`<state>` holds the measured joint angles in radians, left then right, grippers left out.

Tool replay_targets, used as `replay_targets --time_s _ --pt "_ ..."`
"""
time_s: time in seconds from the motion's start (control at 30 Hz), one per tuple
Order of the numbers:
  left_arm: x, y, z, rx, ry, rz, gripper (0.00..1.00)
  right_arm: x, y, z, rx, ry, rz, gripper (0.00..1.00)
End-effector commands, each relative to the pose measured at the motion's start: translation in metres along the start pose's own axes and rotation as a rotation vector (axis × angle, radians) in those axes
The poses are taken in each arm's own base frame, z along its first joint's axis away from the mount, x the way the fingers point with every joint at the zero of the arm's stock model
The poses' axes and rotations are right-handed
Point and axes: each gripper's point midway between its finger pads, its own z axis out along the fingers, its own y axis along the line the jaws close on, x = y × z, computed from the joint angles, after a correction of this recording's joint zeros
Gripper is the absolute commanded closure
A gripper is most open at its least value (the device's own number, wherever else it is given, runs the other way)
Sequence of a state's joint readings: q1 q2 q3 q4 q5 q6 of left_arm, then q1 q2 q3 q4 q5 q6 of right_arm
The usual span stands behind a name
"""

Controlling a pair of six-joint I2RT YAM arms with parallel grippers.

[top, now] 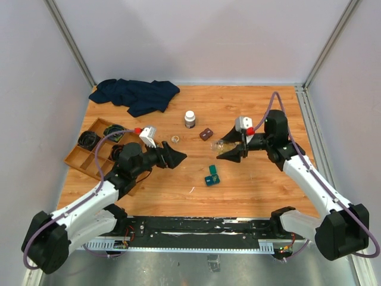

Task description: Sort the pills into containers

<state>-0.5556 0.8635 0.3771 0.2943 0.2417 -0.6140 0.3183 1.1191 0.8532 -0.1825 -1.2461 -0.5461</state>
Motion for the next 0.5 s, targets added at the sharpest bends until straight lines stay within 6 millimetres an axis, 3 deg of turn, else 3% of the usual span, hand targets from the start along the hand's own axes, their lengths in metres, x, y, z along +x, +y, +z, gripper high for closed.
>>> replay_targets --time_s 0.0,0.13,0.27,0.47 --pt "-0.027 0.019 0.02 -0.138 -0.041 0.043 0.09 -0.062 -0.009 -0.003 0.021 -0.232 0.072 0.99" --pt "-0.028 0.028 0.034 -0.174 -0.012 0.086 0.14 -0.076 -0.02 -0.014 0.136 -0.381 0.146 0.99" --pt "-0.035 0.043 0.041 -0.237 -0.003 0.159 0.15 -0.061 -0.017 -0.018 0.172 -0.387 0.159 0.99" --pt "-0.024 0.092 0.062 -0.403 0.141 0.155 0.14 -0.041 -0.015 -0.023 0.189 -0.325 0.145 0.99"
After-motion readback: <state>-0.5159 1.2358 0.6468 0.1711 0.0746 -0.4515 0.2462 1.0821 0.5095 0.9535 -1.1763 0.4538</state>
